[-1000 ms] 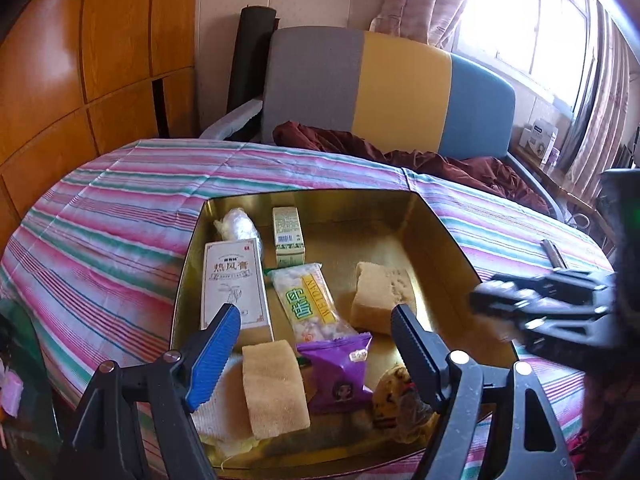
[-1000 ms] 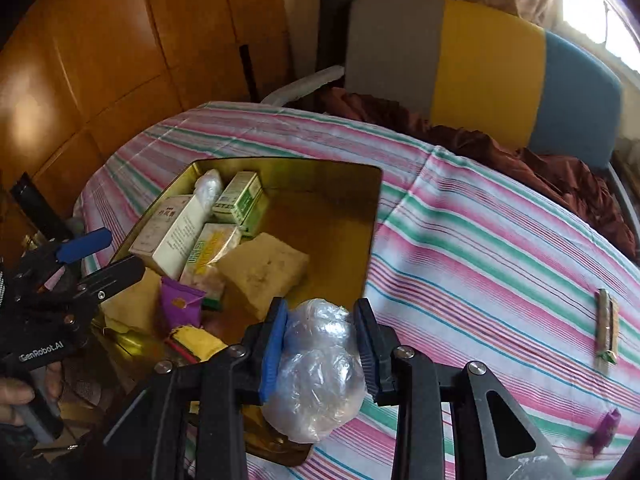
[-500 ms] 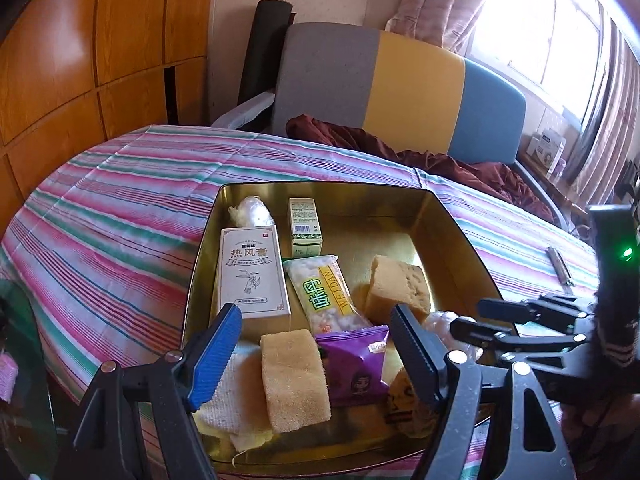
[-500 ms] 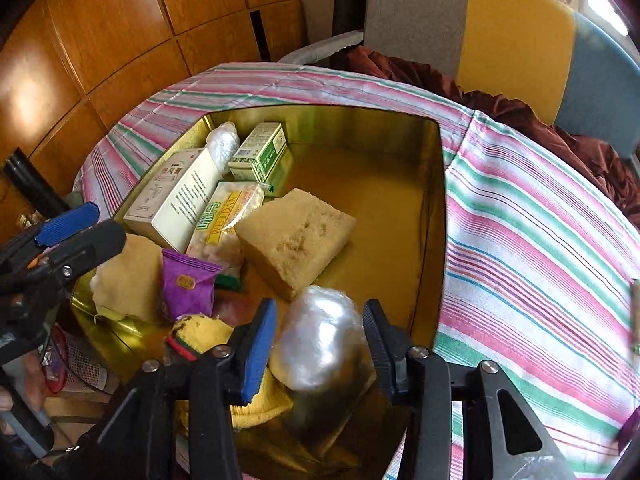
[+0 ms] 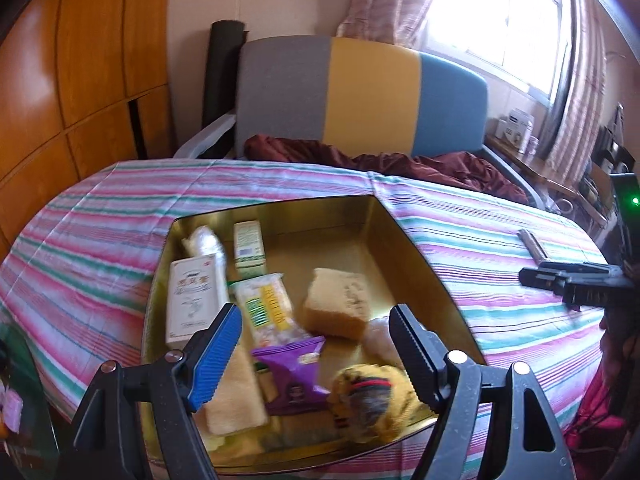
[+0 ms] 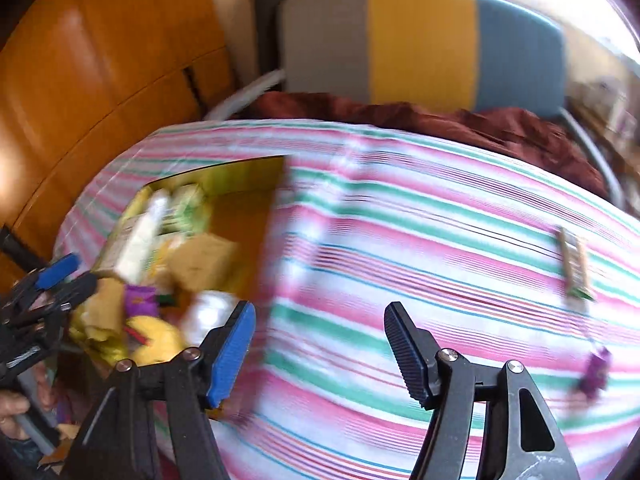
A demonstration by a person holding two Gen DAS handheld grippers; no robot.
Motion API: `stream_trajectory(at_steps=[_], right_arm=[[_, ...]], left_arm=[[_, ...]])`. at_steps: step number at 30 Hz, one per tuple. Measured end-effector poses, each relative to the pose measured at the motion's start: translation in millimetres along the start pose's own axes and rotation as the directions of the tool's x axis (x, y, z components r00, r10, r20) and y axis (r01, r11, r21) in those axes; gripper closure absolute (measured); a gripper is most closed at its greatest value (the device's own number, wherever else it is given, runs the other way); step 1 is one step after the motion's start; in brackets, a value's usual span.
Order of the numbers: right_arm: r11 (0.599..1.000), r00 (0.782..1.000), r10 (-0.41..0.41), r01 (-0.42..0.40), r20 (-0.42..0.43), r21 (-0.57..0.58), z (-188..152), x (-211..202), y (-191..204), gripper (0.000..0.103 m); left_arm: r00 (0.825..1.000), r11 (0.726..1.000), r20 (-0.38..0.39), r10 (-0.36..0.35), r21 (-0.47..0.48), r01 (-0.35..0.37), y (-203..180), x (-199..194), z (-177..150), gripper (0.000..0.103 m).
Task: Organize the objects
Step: 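Carry the white plastic bag into the gold box and open the right gripper, then grasp the granola bar packet with the left gripper while the right gripper grasps the purple packet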
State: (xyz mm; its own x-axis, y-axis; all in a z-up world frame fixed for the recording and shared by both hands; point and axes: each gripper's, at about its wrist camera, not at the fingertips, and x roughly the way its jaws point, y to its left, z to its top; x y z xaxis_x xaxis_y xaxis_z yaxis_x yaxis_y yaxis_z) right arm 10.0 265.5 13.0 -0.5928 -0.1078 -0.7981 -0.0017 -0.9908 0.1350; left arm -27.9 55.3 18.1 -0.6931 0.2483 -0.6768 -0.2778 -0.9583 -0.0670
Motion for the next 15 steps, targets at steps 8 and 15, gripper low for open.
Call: stream_trajectory(at_steps=[8,15], right_arm=[[0.961,0.983,-0.185,0.176,0.020,0.215,-3.4,-34.5,-111.8,0.031],[0.858,0.948,-0.318,0.286,0.002,0.427,-14.9,-48.9,-206.4,0.025]], left_arm=[[0.999,0.993,-0.003,-0.054,0.100,0.054,-44.6,5.3,9.0,0.026],[0.995,0.980,-0.020,-0.101,0.170,0.103,-87.4,13.8,16.2,0.026]])
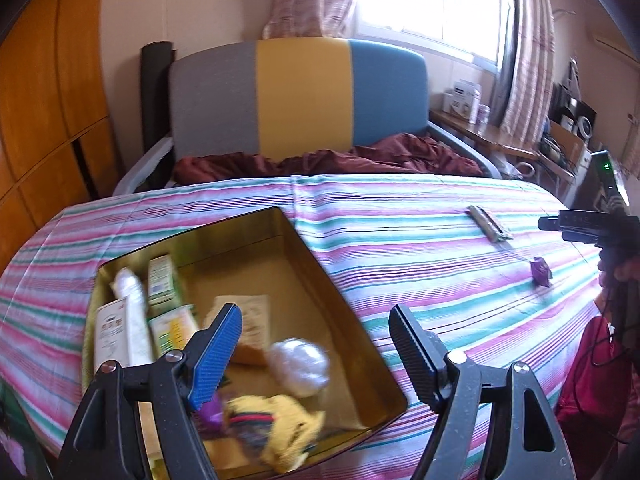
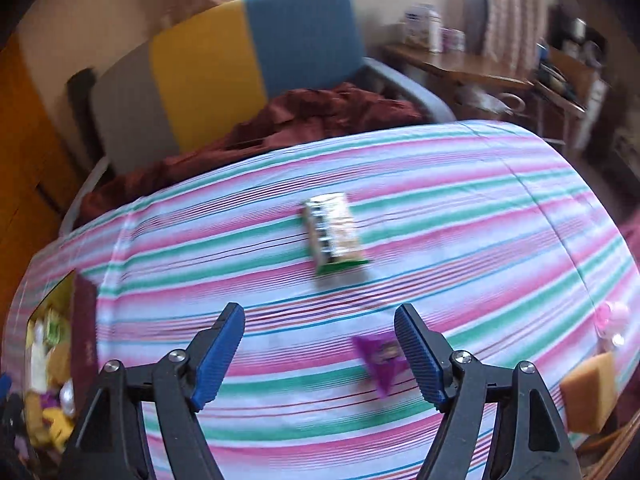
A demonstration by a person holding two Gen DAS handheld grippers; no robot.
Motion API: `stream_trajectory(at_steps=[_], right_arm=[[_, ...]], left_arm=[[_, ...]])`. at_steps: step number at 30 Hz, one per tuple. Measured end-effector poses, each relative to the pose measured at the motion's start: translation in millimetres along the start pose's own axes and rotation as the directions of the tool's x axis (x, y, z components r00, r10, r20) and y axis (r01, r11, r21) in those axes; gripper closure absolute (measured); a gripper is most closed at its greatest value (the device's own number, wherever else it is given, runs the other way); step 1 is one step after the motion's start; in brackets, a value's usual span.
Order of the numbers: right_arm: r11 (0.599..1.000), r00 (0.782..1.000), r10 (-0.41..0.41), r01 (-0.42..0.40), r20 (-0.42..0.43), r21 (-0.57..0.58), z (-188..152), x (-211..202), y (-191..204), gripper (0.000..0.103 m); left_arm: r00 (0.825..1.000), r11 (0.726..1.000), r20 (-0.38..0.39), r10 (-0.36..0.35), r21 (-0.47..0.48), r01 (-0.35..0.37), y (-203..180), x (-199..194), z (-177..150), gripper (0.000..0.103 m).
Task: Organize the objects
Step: 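Grasp the granola bar packet with the left gripper while the right gripper grasps the purple packet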
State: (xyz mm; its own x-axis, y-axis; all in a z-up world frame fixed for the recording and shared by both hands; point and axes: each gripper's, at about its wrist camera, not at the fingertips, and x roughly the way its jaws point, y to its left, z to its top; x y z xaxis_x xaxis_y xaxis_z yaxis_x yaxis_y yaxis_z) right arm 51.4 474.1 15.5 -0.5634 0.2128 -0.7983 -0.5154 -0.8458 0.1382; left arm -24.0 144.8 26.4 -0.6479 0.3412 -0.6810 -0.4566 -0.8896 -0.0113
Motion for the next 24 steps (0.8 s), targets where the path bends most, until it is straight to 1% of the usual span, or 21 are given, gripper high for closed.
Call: stream_trajectory(at_steps=[1,3,5,7,9,11,13,17,21,24], right_arm=[[0.999,1.000,-0.014,0.014,-0.005,0.030,0.9,4.2,-11.0,0.025],[0.991,0.999,0.010,-0.005,-0.040,0.131,-0.9,15.8,-33.9,0.025],[0.973,0.997,0.042,-0.026,-0.062,0.230,-6.4,26.2,-51.8,0.025],[0.948,0.994,0.056,-0.022,-0.098,0.318,-8.8,34.3,-68.9,0.025],[0.925,0.991,0.081,-0.035,-0.106,0.377,-11.6,36.5,-79.8,0.025],[0.914,0.989,0.094,-0.041,-0.112,0.404,-13.4,37.4,-83.9,0.025],[0.915,0.989,0.093,-0.039,-0.117,0.401,-13.3,37.8,-81.5,0.025],[0.916,0.989,0.097,-0.045,-0.110,0.398,-12.5,35.4,-77.3,0.021],[0.902,0.988,0.119,-0.066,-0.100,0.428,-13.3,33.3,-82.7,0.020],[0.889,0.987,0.130,-0.075,-0.094,0.452,-13.5,32.4,-86.5,0.017]], left_arm=[[1.000,1.000,-0.004,-0.006,0.011,0.006,-6.2,3.1,2.2,0.026],[1.000,0.999,-0.015,-0.020,0.027,0.020,-18.3,9.0,6.0,0.026],[0.999,0.998,-0.018,-0.035,0.042,0.036,-28.4,13.3,9.6,0.026],[0.999,0.997,-0.020,-0.047,0.065,0.049,-40.9,18.8,13.9,0.026],[0.997,0.995,-0.030,-0.065,0.078,0.067,-52.9,25.3,17.3,0.026],[0.997,0.993,-0.042,-0.072,0.093,0.075,-63.3,32.5,20.1,0.026],[0.995,0.990,-0.058,-0.078,0.116,0.085,-76.7,40.4,23.6,0.031],[0.992,0.984,-0.084,-0.095,0.146,0.106,-97.9,54.1,26.5,0.031],[0.987,0.978,-0.116,-0.110,0.167,0.128,-117.2,69.1,28.6,0.031],[0.983,0.972,-0.140,-0.120,0.183,0.145,-130.2,80.0,30.7,0.031]])
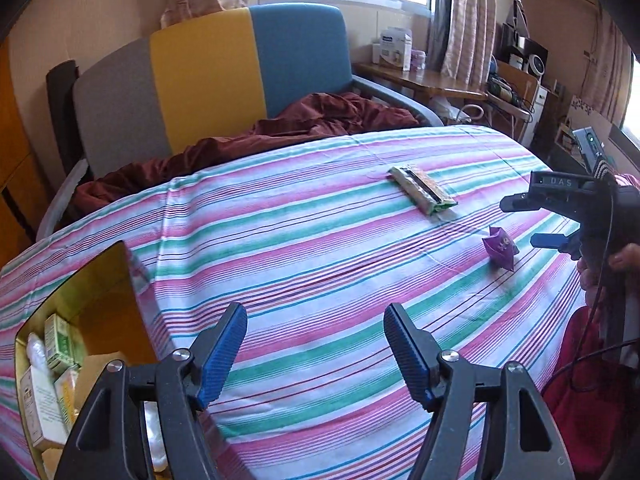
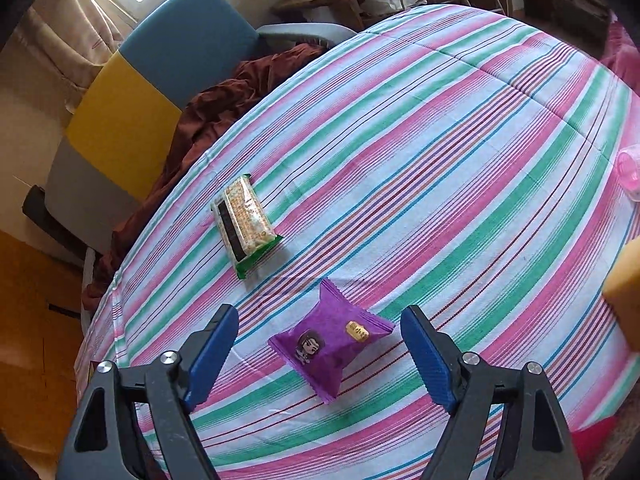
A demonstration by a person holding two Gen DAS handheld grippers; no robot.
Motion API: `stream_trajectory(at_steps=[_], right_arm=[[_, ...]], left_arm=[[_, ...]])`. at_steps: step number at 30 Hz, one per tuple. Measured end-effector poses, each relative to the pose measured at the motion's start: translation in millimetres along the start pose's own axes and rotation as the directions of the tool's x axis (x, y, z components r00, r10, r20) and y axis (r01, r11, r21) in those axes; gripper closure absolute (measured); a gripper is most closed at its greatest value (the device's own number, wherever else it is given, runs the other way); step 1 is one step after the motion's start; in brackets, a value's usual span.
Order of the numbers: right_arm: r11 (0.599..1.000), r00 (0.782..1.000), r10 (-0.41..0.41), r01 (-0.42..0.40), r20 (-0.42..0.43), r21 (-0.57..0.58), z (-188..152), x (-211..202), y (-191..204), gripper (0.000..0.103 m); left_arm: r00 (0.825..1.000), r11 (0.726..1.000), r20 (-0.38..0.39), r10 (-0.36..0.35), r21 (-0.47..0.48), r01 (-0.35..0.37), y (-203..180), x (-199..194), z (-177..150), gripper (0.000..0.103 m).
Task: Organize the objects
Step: 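Grasp the granola bar packet with the left gripper while the right gripper grasps the purple packet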
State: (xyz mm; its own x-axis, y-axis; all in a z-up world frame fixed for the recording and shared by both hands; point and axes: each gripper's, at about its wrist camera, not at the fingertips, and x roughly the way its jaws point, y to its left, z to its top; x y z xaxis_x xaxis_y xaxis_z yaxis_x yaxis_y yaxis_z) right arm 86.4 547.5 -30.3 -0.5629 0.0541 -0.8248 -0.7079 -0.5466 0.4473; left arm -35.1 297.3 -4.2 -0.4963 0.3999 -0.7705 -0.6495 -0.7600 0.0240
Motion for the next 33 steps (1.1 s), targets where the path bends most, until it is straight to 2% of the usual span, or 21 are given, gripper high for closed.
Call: stream_trajectory(at_steps=[5,10,13,18,20,21,22,23,26,31,33], right_arm=[[1.000,0.999,0.014,-0.014,-0.033,0.015,-0.1,5.0,-1.6,0.017],[0.999,0.998,0.008,-0.006,-0.056,0.032,-0.3,10.0,-5.1,0.012],[1.000,0.998,-0.021,0.022,-0.066,0.021,-1.1,12.7,-5.3,0.012],[0.997,0.990,-0.065,0.060,-0.123,-0.048,-6.8,25.2,3.1,0.013],[0.996,0.987,-0.072,0.064,-0.142,-0.054,-8.0,29.5,3.2,0.014],[0.995,0.986,-0.088,0.080,-0.145,-0.057,-8.1,31.3,2.0,0.016],[0.993,0.984,-0.108,0.099,-0.144,-0.066,-8.0,32.6,1.4,0.023],[0.990,0.983,-0.126,0.116,-0.133,-0.079,-7.6,32.3,1.9,0.038],[0.988,0.982,-0.136,0.125,-0.129,-0.093,-7.7,32.6,2.7,0.042],[0.991,0.988,-0.111,0.102,-0.110,-0.085,-6.6,27.5,1.5,0.054],[0.991,0.988,-0.107,0.098,-0.108,-0.089,-6.8,26.8,1.5,0.056]], left_arm=[[0.997,0.999,-0.052,-0.050,0.006,0.050,-13.1,23.8,10.9,0.032],[0.991,0.995,-0.093,-0.097,-0.027,0.094,-19.3,43.9,24.2,0.032],[0.986,0.992,-0.115,-0.121,-0.043,0.117,-21.9,55.2,32.5,0.032],[0.975,0.984,-0.143,-0.172,-0.066,0.164,-26.9,73.4,49.0,0.032],[0.962,0.973,-0.162,-0.219,-0.104,0.204,-28.1,82.6,56.3,0.032],[0.953,0.964,-0.173,-0.249,-0.135,0.227,-28.7,89.3,61.3,0.032],[0.946,0.958,-0.182,-0.267,-0.154,0.241,-30.0,94.6,65.7,0.032],[0.940,0.953,-0.189,-0.283,-0.168,0.253,-32.0,100.0,70.3,0.032],[0.929,0.942,-0.196,-0.314,-0.189,0.279,-42.0,116.3,86.5,0.032],[0.932,0.949,-0.194,-0.306,-0.147,0.281,-73.2,145.7,118.6,0.032],[0.934,0.953,-0.201,-0.296,-0.128,0.274,-84.6,159.8,128.5,0.032]])
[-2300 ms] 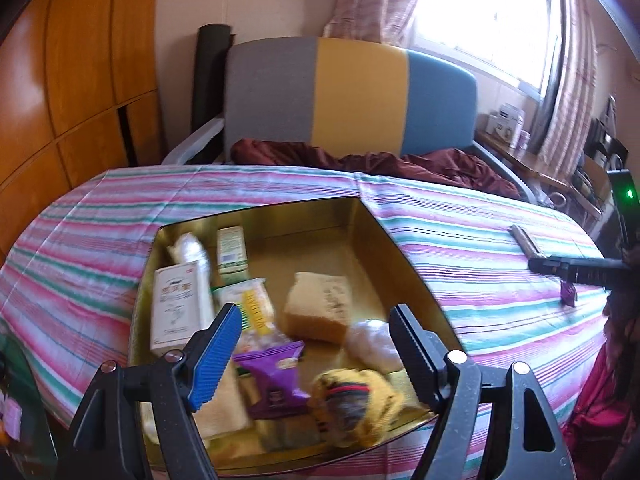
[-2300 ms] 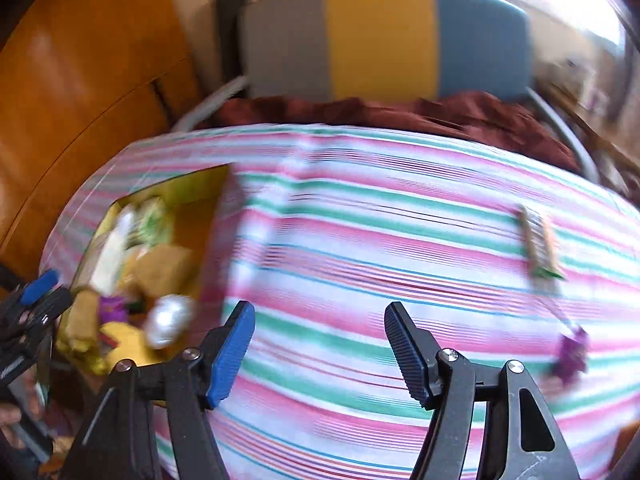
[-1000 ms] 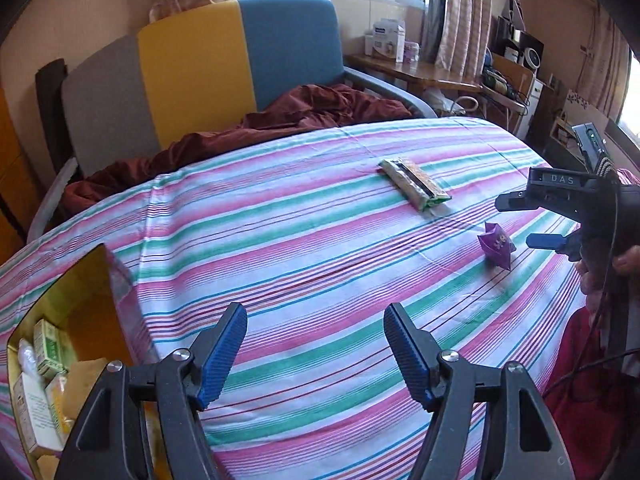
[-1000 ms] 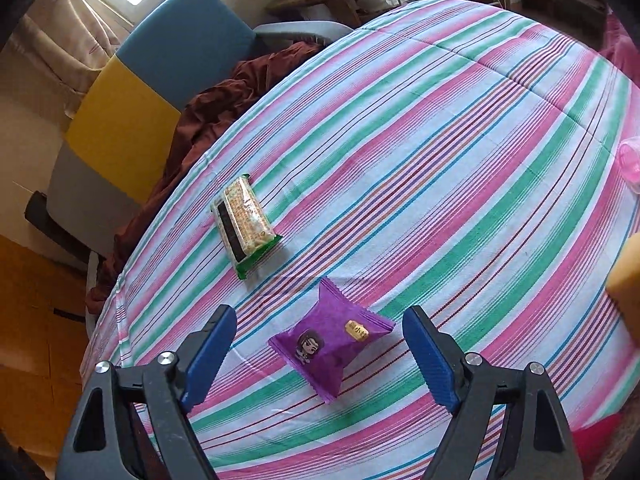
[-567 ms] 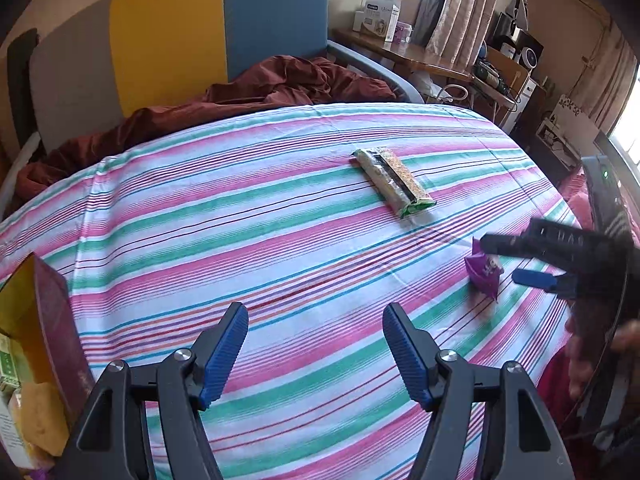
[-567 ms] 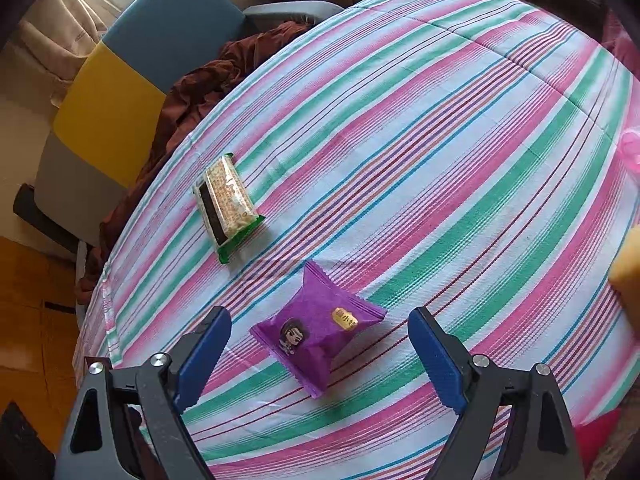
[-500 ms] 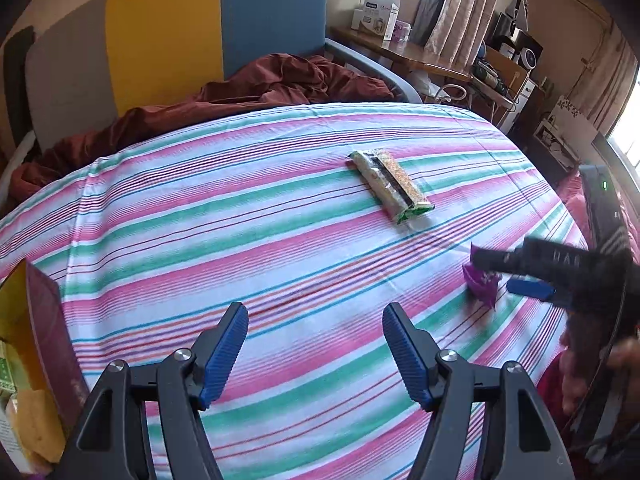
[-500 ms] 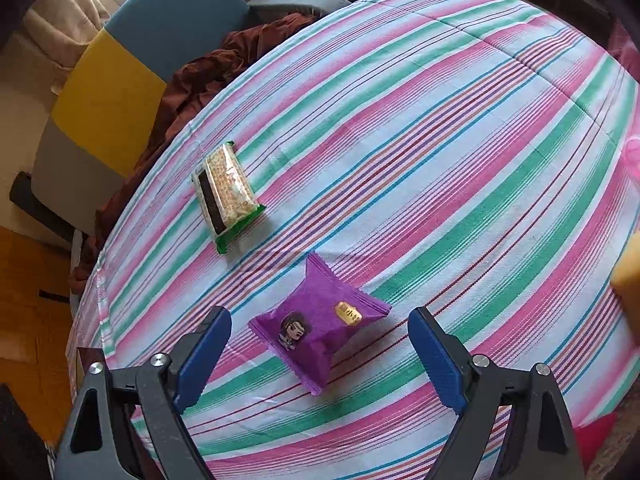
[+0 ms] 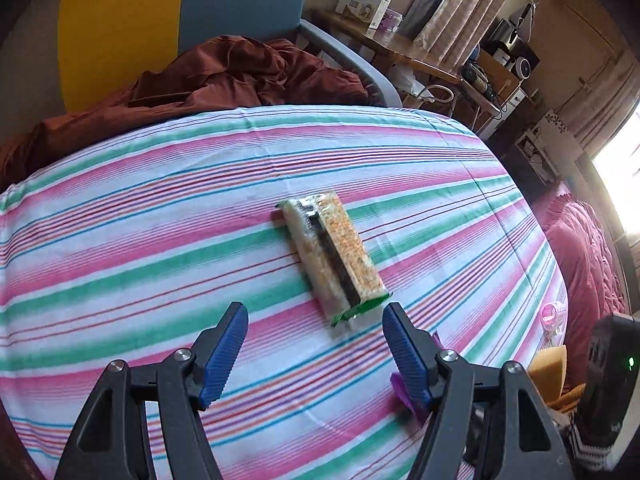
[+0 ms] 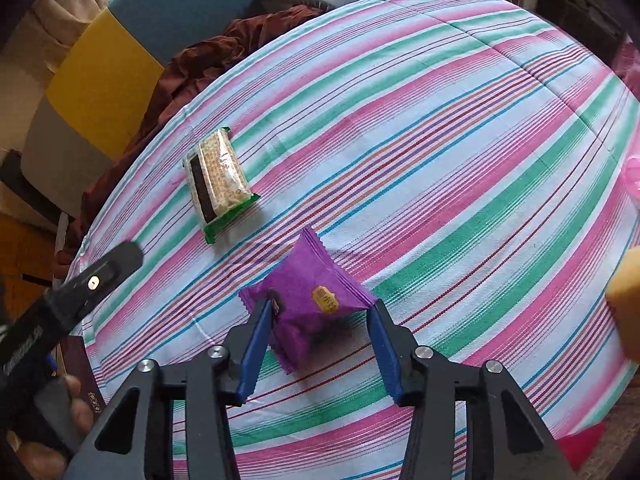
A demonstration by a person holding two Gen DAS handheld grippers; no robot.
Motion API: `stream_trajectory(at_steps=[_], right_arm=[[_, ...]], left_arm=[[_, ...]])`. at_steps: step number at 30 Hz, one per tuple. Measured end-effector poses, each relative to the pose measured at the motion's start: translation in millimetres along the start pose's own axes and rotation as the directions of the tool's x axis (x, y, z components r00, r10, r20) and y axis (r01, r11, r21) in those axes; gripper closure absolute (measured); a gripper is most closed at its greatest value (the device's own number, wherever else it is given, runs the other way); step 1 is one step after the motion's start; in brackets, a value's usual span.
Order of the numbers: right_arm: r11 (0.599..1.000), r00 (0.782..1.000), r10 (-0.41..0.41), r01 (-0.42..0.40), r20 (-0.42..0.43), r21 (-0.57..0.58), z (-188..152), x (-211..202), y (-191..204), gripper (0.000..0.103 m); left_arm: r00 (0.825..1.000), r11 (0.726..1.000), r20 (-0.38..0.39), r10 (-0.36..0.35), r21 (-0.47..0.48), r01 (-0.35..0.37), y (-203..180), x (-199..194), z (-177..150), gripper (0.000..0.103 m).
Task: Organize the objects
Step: 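Grasp the granola bar packet with the left gripper while the right gripper grasps the purple packet, then lift the granola bar packet with the left gripper and lower it into the gold box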
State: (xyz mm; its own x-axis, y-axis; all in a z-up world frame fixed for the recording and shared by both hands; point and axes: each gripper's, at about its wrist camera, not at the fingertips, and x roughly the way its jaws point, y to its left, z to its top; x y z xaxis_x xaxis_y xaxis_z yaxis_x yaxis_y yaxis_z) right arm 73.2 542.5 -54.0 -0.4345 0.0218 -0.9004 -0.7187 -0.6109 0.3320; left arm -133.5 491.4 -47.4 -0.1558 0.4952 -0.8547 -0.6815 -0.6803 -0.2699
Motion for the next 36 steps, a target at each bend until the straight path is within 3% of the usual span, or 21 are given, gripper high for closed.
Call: stream_trajectory(at_steps=[4,11,15,17,19,21,28,36], right_arm=[[1.000,0.999,0.011,-0.012,-0.050,-0.023,-2.1,9.1,3.5,0.059],[1.000,0.999,0.012,-0.013,-0.046,-0.018,-1.6,7.7,-0.6,0.060],[1.000,0.999,0.029,-0.029,-0.045,-0.003,-0.7,6.7,-4.3,0.058],[0.999,0.998,0.050,-0.049,-0.041,0.013,2.0,5.5,-9.9,0.054],[0.998,0.998,0.055,-0.054,-0.038,0.022,0.2,3.9,-14.2,0.054],[0.998,0.998,0.055,-0.054,-0.030,0.027,1.1,5.3,-10.4,0.054],[1.000,1.000,0.000,0.000,-0.005,-0.006,1.1,4.2,-9.1,0.070],[0.998,0.999,-0.034,0.035,0.014,-0.055,-1.3,3.6,-1.9,0.072]], left_arm=[[0.999,0.998,-0.015,0.045,0.036,-0.045,-10.6,26.0,20.6,0.032],[0.994,0.996,-0.068,0.085,0.047,-0.081,-21.0,67.0,38.1,0.031],[0.992,0.991,-0.039,0.119,0.065,-0.117,-24.8,74.0,39.4,0.031],[0.992,0.989,-0.019,0.126,0.080,-0.124,-23.5,70.8,34.5,0.037],[0.990,0.985,-0.001,0.141,0.104,-0.140,-19.2,65.4,27.3,0.053],[0.992,0.986,0.002,0.123,0.113,-0.123,-10.9,57.5,18.7,0.055],[0.992,0.986,0.042,0.122,0.105,-0.126,22.1,13.5,-44.4,0.056],[0.988,0.987,0.087,0.132,0.083,-0.139,41.9,-36.1,-123.0,0.056]])
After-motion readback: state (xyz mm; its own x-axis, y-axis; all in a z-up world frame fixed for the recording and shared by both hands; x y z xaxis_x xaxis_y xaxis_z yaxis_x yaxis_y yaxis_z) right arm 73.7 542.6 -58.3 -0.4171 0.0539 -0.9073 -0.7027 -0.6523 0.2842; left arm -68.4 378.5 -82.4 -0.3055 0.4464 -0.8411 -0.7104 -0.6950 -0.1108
